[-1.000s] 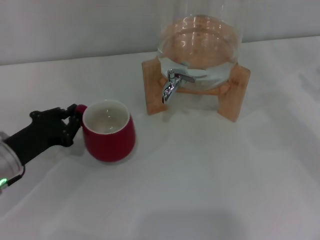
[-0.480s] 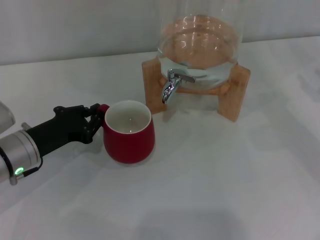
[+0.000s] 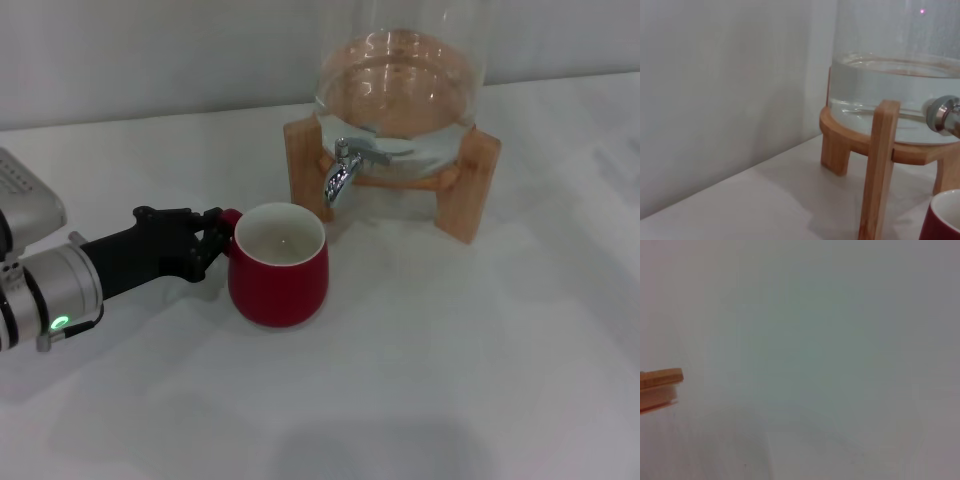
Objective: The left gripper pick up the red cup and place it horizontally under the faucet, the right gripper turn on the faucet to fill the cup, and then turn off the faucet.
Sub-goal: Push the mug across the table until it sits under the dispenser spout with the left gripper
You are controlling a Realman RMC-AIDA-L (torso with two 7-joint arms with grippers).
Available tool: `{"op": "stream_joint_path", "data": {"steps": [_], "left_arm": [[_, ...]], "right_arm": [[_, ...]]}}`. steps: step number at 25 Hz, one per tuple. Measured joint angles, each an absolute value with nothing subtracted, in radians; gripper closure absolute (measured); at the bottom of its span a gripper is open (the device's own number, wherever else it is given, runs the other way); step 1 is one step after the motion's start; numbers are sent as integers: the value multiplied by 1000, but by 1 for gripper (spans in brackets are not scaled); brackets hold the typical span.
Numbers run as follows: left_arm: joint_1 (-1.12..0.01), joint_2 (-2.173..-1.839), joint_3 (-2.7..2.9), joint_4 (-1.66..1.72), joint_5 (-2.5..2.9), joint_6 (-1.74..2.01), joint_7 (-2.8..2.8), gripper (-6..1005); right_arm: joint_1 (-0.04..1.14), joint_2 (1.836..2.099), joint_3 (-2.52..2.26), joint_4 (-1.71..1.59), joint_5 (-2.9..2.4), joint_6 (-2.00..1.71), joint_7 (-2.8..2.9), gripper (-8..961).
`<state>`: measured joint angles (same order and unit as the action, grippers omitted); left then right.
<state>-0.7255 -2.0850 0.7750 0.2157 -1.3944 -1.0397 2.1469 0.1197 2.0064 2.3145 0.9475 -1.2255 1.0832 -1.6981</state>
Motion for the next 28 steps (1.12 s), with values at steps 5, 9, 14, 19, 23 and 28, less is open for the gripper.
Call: {"op": "stream_joint_path", "data": {"steps": [5,9,14,19,23,28], "left_arm": [[-744,-2086,787,216,-1394,-1027,2146,858],[-754,-2086,805,216,-1394,-1017,2146,859],[-764,-2088,835,216,-1398,-991,2146,859],[-775,-2089,838,216,-1398,-977,2158,859],[-780,-2090,839,216,-1400,-972,2182,859],[-784,-2092,839,216,-1403,-972,2194,859]], "right_arm": [[119,2006,2315,940,-1226,1083,-1700,323],[120,2006,2314,935,-1216,1083,-1709,322],[120,2006,2313,934,-1213,1083,-1712,322],[122,2006,2313,934,-1212,1083,-1712,322],[124,2006,2313,934,-1212,1083,-1712,322],[124,2006,2313,934,-1212,1083,-1712,322]]}}
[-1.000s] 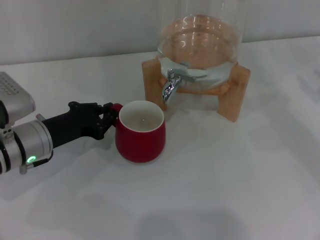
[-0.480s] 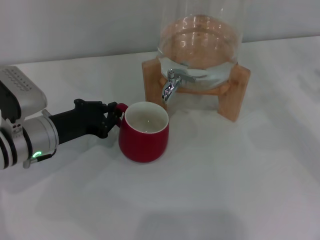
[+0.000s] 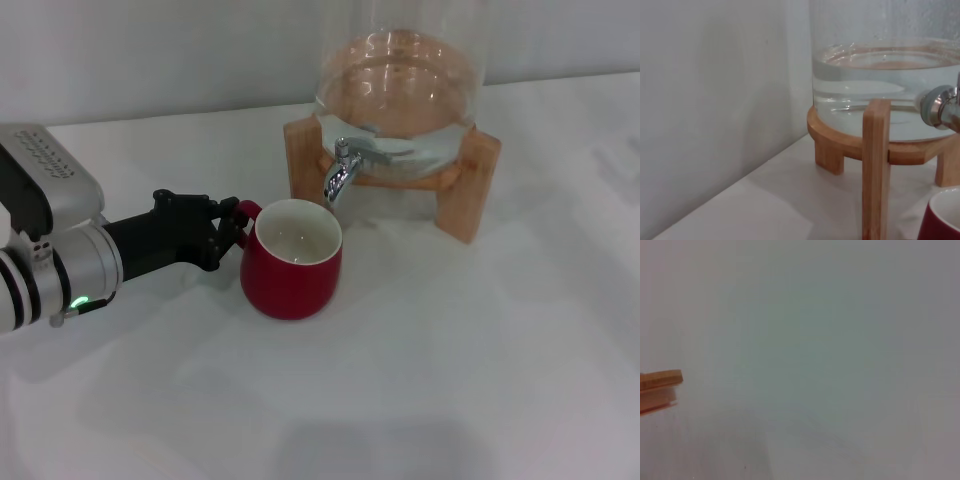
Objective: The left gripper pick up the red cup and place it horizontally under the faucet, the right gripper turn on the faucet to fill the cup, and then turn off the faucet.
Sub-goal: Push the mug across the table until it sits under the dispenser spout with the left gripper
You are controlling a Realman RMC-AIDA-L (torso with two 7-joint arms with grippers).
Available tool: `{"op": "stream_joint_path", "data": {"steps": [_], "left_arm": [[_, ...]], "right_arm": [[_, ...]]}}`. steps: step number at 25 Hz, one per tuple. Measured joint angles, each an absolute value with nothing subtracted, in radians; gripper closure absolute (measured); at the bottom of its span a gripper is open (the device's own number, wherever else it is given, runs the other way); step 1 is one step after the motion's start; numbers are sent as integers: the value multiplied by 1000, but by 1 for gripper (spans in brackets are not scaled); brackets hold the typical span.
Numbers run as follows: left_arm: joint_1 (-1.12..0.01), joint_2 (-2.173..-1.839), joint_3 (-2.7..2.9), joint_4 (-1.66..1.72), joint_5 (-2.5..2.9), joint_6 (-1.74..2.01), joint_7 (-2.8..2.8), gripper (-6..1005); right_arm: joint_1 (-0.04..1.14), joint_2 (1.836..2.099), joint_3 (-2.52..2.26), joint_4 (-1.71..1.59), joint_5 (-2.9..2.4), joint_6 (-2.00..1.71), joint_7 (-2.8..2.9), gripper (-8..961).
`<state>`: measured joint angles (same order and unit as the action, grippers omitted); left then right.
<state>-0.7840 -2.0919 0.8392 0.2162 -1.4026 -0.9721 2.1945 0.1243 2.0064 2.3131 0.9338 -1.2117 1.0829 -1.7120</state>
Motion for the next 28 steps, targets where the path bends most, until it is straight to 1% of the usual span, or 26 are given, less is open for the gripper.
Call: {"op": "stream_joint_path", "data": {"steps": [28], "left_arm": [[-839,-2092,894,207,-1429,-973,2149,860]], "right_arm": [[130,2006,2313,923,-1210,1083,-1723,322]]}}
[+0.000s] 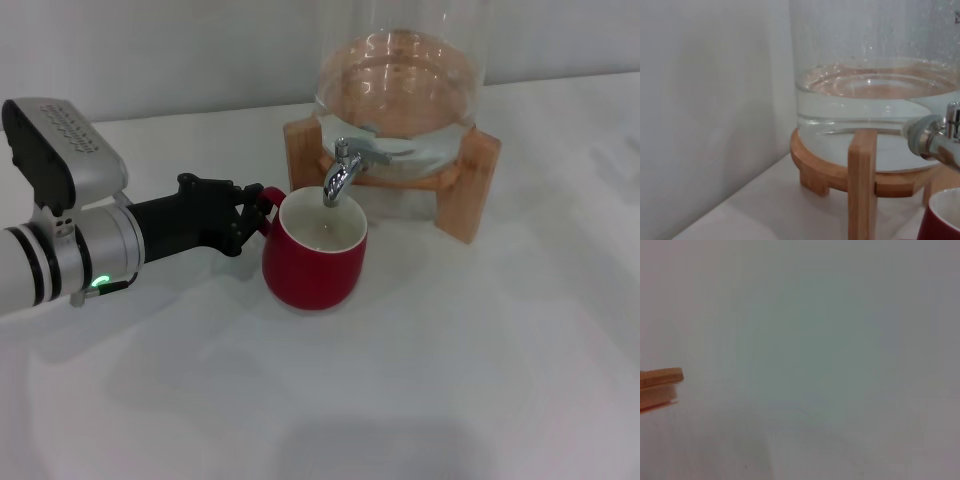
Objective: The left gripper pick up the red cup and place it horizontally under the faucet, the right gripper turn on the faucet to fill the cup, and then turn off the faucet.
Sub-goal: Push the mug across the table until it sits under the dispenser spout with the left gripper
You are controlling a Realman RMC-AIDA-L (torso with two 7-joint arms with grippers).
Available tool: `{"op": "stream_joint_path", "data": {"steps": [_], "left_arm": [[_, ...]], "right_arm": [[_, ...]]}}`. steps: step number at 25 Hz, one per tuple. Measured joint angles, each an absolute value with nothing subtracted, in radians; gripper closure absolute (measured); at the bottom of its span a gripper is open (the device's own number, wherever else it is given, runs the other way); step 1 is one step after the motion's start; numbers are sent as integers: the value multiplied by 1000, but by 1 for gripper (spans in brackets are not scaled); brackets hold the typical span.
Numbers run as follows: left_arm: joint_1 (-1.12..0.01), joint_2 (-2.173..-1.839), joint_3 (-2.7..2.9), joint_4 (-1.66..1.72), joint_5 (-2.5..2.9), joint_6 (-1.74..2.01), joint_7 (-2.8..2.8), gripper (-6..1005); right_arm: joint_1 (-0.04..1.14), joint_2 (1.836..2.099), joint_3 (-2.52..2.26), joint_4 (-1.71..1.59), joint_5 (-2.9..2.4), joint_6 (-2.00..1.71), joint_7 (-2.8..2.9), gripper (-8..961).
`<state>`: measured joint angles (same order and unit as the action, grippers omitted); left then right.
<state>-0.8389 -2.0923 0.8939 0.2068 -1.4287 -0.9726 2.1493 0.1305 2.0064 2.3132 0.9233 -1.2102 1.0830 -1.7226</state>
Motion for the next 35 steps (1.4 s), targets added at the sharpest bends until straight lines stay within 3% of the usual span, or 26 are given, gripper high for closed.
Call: {"op": "stream_joint_path", "data": {"steps": [35], "left_arm": [[-849,-2094,956,211,-1461,-924,2137,862]], "right_arm": [[134,2006,2313,912,-1200,1085,-1736,323]]}}
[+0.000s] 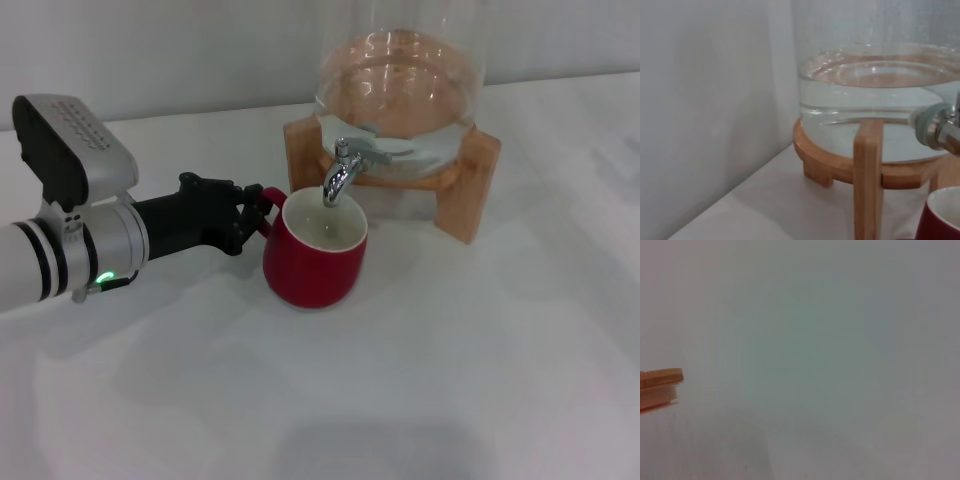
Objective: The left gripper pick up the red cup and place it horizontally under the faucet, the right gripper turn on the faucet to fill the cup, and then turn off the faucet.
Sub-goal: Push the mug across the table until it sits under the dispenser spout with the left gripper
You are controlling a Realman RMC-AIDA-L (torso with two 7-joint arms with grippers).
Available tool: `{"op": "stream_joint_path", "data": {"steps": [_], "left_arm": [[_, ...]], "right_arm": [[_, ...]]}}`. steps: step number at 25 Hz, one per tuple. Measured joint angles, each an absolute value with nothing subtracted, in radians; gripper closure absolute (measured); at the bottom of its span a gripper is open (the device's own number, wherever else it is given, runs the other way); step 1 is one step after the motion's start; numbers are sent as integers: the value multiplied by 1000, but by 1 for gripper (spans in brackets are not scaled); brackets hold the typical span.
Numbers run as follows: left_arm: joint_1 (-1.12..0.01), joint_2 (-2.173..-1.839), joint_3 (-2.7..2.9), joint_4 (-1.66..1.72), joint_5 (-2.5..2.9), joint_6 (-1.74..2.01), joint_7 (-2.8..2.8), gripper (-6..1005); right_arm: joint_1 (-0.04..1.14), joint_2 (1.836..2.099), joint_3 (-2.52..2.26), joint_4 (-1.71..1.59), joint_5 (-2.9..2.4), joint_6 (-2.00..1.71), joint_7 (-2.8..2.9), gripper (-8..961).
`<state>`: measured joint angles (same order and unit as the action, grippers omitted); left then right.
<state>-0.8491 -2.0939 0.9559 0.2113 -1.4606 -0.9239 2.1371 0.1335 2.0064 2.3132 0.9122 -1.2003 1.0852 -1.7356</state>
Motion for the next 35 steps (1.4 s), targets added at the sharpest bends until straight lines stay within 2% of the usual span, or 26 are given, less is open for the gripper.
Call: {"op": "stream_joint_path", "data": {"steps": [35], "left_arm": [[-841,-2097,985,194,-1473,-891,2124,873]], "right_arm": [[131,2006,2313,910,-1200,1089,-1736,323]]}}
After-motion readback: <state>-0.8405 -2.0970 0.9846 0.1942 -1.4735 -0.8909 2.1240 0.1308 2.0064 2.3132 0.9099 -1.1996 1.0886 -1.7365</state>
